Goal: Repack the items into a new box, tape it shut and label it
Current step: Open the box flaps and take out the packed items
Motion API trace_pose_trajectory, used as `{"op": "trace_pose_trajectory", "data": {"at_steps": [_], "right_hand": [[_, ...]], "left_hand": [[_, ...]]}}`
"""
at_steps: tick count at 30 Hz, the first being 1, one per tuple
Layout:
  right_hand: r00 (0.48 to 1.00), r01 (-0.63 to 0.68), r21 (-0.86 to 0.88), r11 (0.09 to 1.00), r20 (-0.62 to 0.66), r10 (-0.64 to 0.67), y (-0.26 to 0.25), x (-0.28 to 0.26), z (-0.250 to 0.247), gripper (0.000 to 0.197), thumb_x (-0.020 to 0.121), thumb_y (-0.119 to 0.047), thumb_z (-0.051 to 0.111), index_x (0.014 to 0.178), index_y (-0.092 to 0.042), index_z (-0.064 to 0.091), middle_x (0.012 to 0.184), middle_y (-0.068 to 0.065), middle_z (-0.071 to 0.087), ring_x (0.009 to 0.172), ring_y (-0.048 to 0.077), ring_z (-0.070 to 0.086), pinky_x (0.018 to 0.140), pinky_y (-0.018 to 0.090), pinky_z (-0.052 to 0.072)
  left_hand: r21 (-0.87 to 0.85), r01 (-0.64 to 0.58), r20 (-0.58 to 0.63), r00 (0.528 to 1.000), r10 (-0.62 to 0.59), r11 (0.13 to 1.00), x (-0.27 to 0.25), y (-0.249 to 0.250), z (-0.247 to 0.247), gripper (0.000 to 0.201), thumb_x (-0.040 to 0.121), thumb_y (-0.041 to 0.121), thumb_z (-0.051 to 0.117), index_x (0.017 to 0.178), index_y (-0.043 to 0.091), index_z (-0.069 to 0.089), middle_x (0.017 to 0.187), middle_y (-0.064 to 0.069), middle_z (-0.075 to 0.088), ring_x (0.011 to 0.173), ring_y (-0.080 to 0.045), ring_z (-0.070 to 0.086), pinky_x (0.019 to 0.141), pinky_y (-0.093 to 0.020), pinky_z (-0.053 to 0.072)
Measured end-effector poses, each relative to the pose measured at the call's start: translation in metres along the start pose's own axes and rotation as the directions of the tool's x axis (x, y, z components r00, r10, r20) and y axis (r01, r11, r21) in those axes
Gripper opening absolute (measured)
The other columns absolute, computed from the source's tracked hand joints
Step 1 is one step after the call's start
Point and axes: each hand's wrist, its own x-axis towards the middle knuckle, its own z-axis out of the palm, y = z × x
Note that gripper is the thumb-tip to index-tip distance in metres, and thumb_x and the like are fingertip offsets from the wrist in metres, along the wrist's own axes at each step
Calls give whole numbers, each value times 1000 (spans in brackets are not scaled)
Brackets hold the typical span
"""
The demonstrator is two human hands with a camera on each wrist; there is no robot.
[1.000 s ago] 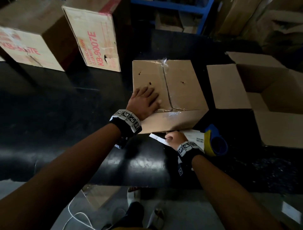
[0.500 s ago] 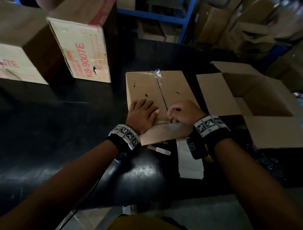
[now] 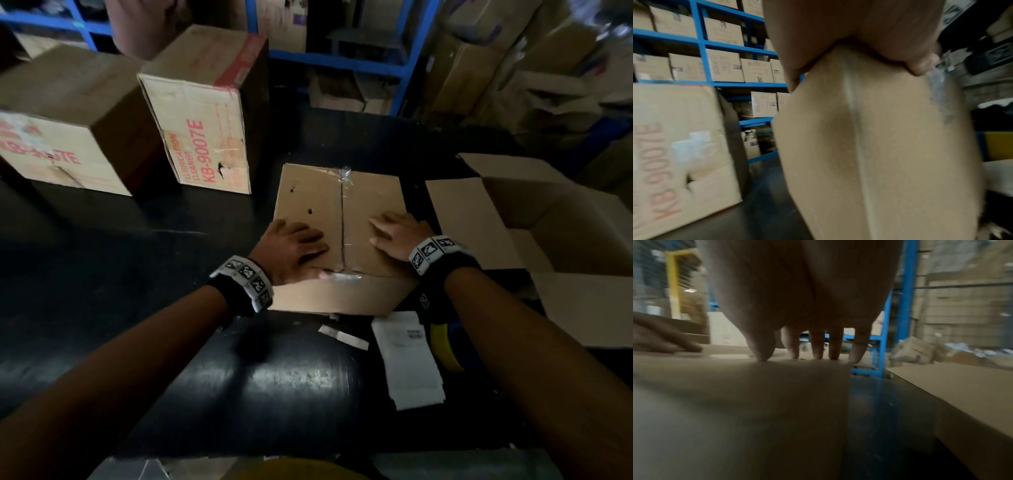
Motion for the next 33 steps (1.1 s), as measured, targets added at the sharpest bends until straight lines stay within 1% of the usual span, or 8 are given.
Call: {"op": "trace_pose_trajectory", "data": {"at_steps": [5,10,13,15,17,22,26,33], "right_hand": [[998,44,-21,999,-49,-45,-26,-3,-5,61,91,-58,41,145,-30,34,156,9,23,142,32,18,114,43,23],[997,73,63,995,-42,-71,-43,-4,-7,58,86,-59,49,129,-21,52,143,6,42,131,28,41,104,39,37],[984,161,137,977,-95,-149,-39,1,-5,39,83,-57,56,82,-17,58,94,3,58,97,26,59,80,34,46],[978,205,204,957,-72,-194,-35,5,-5,45,82,-55,57,60,-18,45,68,0,51,71,21,57,65,32,43],[971,234,265,935,-13,-239,-31,10,-11,46,83,-55,57,56,-20,42,61,-3,47,60,15,50,58,30,37],[965,258,256,932,-121,-234,-10,39,-27,29,86,-43,57,88,-16,66,89,0,60,87,20,57,78,33,45],[984,177,56,983,-39,-175,0,55,-29,47,86,-49,55,127,-26,53,133,-1,45,127,24,39,105,46,31],[983,182,6,983,-17,-182,2,60,-32,65,77,-67,56,127,-27,45,131,-1,47,126,25,42,110,47,25]], "left_hand": [[-58,153,-21,988,-154,987,-10,-55,-19,53,80,62,39,104,27,71,108,-5,66,98,-33,59,77,-43,45],[-118,282,-31,957,-288,952,0,-75,-18,45,86,47,39,105,22,71,109,-9,66,98,-35,59,85,-46,49],[-94,242,-83,965,-250,966,20,-71,-24,37,88,30,42,100,12,72,105,-9,71,96,-26,66,85,-31,51],[-117,285,35,959,-283,951,32,-67,-24,49,89,37,36,121,8,61,129,-12,58,119,-26,54,102,-32,41],[-173,438,256,885,-389,882,43,-68,-16,63,89,44,33,140,8,38,151,-12,31,139,-26,28,115,-37,20],[-181,494,311,849,-427,850,69,-73,-6,62,96,32,42,147,6,19,157,-13,9,145,-31,5,119,-42,10],[-9,468,367,824,-432,884,83,-91,-2,64,96,43,35,149,14,11,159,-4,4,145,-30,2,117,-48,14],[22,550,430,749,-504,835,97,-104,-9,65,89,45,44,147,29,18,158,9,9,143,-29,12,114,-49,21]]}}
